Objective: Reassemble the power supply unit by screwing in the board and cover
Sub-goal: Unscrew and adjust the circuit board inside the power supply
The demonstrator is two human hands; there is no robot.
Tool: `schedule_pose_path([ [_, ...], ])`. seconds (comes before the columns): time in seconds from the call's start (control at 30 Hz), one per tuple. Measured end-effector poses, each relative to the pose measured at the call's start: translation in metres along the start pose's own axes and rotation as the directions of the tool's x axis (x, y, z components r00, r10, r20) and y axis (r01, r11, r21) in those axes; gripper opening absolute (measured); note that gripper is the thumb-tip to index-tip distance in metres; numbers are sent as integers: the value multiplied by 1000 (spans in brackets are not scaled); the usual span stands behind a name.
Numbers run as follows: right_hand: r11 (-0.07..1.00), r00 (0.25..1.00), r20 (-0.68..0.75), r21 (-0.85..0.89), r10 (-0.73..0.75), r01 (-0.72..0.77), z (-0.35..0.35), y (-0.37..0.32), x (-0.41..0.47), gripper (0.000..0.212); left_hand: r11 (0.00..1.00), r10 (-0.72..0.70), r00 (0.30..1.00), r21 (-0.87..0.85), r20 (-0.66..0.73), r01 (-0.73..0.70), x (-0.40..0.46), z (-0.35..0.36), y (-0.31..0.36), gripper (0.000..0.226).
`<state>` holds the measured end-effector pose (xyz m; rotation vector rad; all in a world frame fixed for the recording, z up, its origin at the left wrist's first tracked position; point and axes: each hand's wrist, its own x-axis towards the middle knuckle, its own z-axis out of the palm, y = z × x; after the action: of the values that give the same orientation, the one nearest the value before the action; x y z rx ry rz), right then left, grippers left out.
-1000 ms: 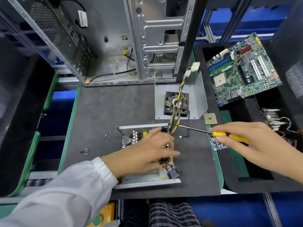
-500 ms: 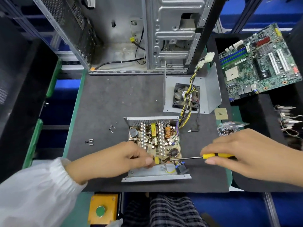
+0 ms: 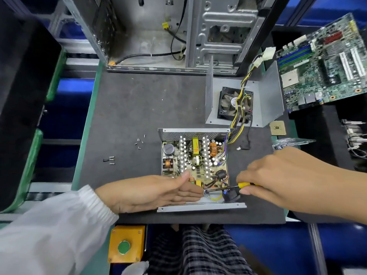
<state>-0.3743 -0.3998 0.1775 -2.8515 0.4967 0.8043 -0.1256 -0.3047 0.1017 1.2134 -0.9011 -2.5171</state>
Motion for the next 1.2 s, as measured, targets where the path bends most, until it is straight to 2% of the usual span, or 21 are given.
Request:
schedule_pose_path([
  [0.33,999,1000,5,-45,-6,6,3,-2,4,35,1000,-1,1000,1,6,1,2,-1,1,75],
  [0.6,1000,999,-34,-6,-14,14,5,-1,4,37,1000,18,999,24,36,-19,2,-4,-3,72],
  [1.07,1000,999,-26,8,-23,24,4,0,7,36,1000,-2,1000,31,26,1,0,-3,-2,79],
  [1.2,1000,999,-17,-4,-29,29,3,0,8,35,998,-10,1000,65,28,9,-1,-2,0,74],
])
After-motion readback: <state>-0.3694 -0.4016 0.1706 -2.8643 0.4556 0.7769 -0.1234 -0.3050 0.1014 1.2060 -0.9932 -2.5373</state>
